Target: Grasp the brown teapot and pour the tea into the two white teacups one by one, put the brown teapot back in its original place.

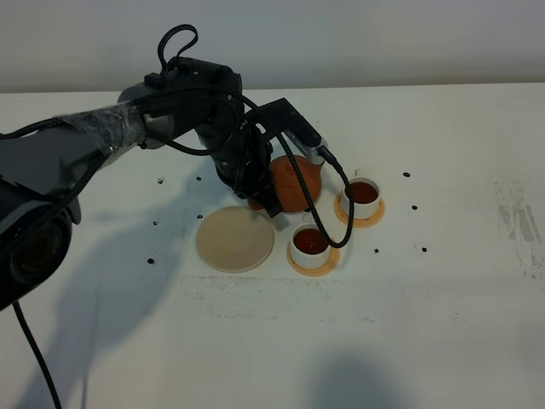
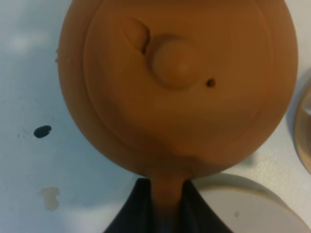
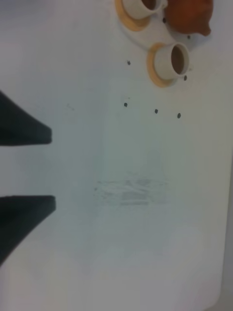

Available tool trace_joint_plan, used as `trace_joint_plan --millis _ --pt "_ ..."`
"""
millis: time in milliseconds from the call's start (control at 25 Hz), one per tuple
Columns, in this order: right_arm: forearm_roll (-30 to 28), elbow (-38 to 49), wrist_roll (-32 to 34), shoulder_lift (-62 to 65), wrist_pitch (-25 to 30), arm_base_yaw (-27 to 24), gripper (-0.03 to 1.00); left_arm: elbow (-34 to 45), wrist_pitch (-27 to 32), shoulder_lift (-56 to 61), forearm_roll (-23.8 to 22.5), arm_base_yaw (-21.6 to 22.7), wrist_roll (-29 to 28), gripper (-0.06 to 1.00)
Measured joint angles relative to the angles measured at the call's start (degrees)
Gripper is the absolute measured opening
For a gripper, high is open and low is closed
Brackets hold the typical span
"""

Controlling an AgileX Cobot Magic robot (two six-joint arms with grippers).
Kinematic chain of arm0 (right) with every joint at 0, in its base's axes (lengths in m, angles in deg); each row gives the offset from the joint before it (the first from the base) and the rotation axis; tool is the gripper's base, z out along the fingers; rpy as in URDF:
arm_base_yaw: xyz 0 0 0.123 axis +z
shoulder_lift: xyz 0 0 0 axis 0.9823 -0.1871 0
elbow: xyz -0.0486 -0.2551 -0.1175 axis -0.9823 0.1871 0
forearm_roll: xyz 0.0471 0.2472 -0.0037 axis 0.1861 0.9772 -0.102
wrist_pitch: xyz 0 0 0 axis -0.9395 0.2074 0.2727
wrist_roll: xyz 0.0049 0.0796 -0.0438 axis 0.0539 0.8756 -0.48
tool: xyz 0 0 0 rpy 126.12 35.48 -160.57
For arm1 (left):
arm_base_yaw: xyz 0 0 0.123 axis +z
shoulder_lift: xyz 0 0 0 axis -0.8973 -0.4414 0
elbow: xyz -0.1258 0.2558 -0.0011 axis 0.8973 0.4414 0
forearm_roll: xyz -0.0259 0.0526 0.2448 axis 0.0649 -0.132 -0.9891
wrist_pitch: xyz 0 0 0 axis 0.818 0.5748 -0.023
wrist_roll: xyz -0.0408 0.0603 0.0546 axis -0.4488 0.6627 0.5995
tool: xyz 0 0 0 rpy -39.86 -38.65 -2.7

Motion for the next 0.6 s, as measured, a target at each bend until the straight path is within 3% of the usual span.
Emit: trace_joint_plan --millis 600 --pt "0.0 0.0 0.0 0.0 0.0 0.0 0.26 1.1 2.1 8.4 -0.5 0.0 0.0 0.09"
